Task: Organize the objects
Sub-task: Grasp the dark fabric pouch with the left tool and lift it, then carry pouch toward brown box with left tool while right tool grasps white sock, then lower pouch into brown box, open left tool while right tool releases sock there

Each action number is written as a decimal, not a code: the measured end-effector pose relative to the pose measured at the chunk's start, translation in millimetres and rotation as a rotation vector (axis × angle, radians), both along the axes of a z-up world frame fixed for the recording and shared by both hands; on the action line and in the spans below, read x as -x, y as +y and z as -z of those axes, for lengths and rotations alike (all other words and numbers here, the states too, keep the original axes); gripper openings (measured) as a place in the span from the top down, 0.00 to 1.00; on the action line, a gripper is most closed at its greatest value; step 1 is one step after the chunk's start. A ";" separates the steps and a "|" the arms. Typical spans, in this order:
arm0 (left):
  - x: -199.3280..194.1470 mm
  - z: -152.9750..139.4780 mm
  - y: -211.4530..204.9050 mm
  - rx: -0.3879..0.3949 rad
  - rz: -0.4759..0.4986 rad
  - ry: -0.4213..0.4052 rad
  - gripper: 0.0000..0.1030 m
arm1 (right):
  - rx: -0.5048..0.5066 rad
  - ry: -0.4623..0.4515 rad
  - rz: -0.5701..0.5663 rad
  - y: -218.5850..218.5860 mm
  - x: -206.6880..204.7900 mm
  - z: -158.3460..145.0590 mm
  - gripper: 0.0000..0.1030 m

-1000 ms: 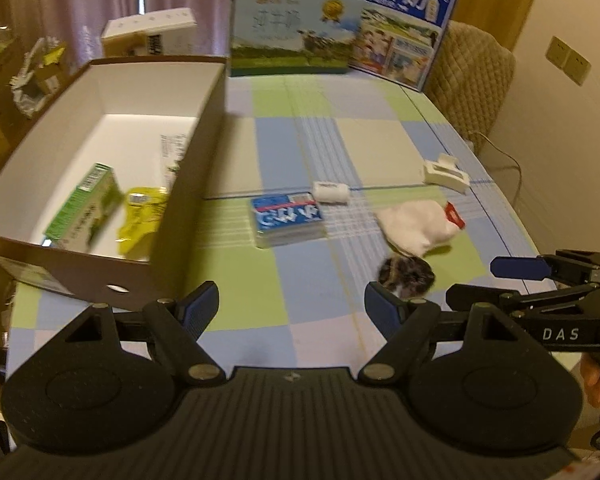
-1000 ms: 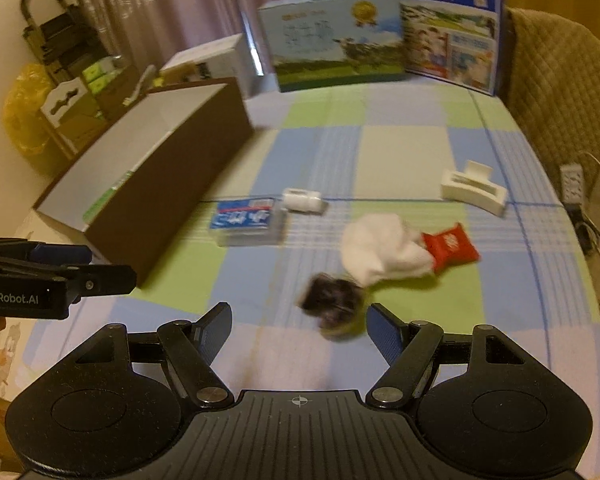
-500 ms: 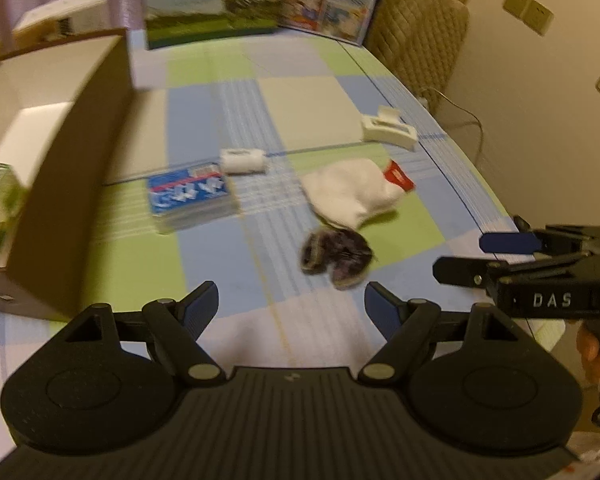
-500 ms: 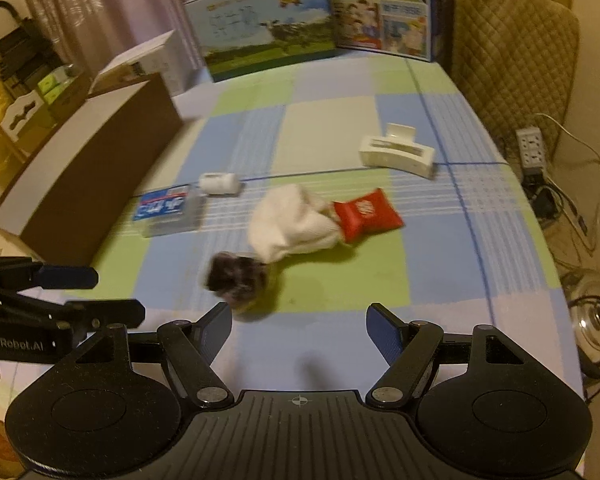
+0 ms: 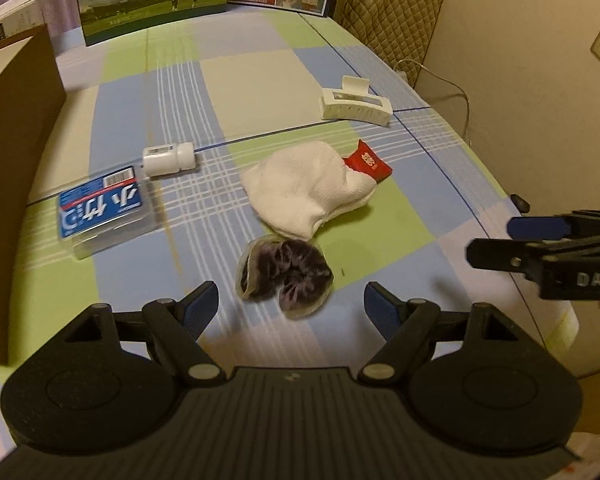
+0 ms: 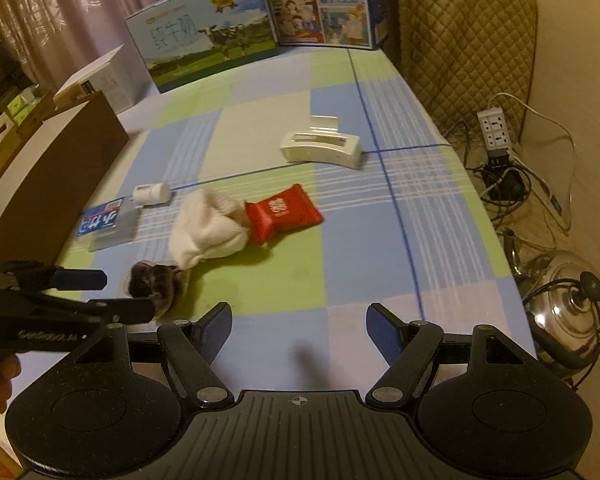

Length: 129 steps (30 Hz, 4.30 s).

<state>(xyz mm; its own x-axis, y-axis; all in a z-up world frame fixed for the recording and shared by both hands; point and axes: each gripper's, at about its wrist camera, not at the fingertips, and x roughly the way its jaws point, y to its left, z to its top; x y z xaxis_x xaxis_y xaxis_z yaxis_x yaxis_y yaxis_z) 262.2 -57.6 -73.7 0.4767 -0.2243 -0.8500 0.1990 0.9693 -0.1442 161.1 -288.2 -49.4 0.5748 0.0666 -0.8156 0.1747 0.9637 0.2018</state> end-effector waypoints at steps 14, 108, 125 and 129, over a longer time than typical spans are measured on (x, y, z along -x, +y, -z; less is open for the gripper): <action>-36.3 37.7 -19.3 -0.068 -0.017 0.049 0.40 | -0.018 0.004 -0.004 -25.2 -3.4 8.3 0.31; 21.5 -122.7 338.5 -0.091 -0.402 -0.283 0.76 | -0.010 -0.337 -0.488 343.7 -205.0 -80.9 0.93; -86.1 -68.3 386.7 -0.089 -0.324 -0.150 0.75 | 0.031 -0.210 -0.374 365.7 -293.9 -39.4 0.93; -101.0 -57.4 392.2 -0.093 -0.318 -0.130 0.74 | 0.034 -0.195 -0.359 365.6 -304.6 -33.5 0.93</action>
<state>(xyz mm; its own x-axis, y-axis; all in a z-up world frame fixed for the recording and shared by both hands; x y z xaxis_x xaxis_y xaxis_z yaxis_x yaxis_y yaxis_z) 363.2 334.6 -16.3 0.6160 0.0284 -0.7872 -0.1039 0.9935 -0.0455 465.7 77.4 -15.8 0.6641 0.2663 -0.6986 -0.2127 0.9631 0.1649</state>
